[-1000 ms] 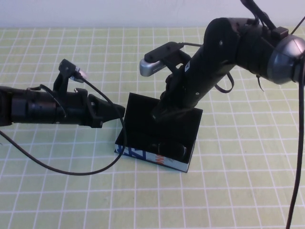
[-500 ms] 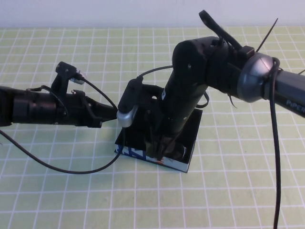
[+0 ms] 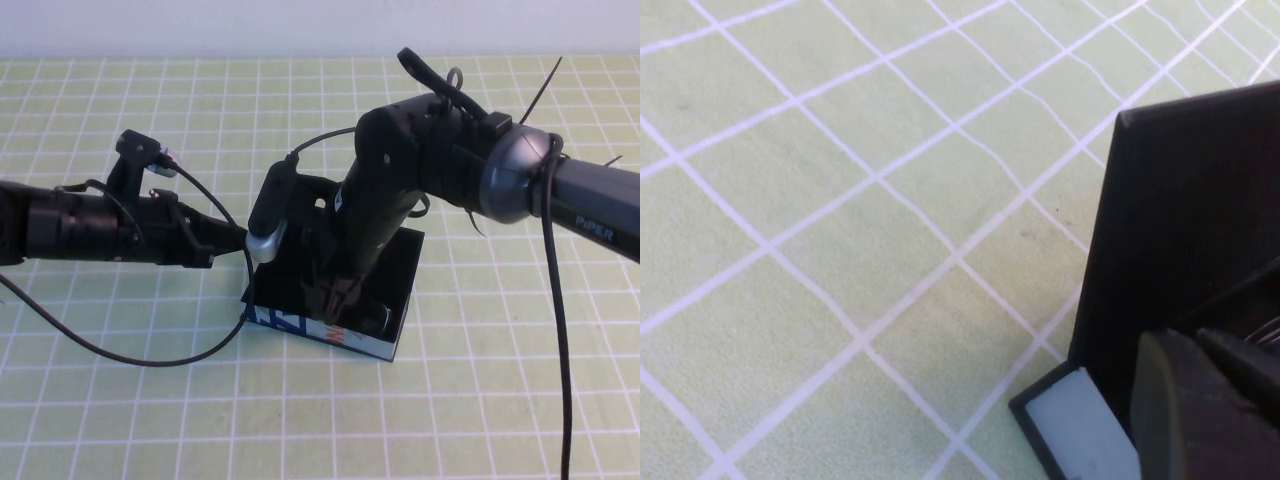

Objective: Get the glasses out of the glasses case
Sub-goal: Pick up the glasses from the glasses case

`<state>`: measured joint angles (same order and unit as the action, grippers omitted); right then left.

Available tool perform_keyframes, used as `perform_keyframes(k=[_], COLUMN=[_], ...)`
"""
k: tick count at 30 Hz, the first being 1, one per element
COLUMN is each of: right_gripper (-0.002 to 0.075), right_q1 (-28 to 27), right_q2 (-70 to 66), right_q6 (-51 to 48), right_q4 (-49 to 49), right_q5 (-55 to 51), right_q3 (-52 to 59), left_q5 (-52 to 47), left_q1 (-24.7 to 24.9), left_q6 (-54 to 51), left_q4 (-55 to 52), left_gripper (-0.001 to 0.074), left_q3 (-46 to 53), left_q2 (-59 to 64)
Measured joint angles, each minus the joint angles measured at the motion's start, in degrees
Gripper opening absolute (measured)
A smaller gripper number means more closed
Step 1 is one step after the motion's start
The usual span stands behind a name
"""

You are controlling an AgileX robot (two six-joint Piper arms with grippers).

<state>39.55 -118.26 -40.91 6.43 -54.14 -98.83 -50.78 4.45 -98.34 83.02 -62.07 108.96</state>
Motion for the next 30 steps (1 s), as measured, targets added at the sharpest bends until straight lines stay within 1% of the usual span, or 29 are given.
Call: perform_keyframes(k=[17, 30], right_gripper=[0.0261, 0.026], right_q1=[0.0, 0.0], right_q2=[-2.21, -2.9], right_q6=[0.99, 1.13], right_q4=[-3.55, -3.66], right_q5=[1.35, 1.6], right_q3=[0.0, 0.0], left_q5=[0.0, 0.0], left_q1=[0.0, 0.0], left_q6=[0.51, 0.64], left_q4=[-0.35, -0.75], left_gripper=[-0.0004, -0.0004], left_q3=[0.0, 0.0], left_q2=[0.0, 0.0])
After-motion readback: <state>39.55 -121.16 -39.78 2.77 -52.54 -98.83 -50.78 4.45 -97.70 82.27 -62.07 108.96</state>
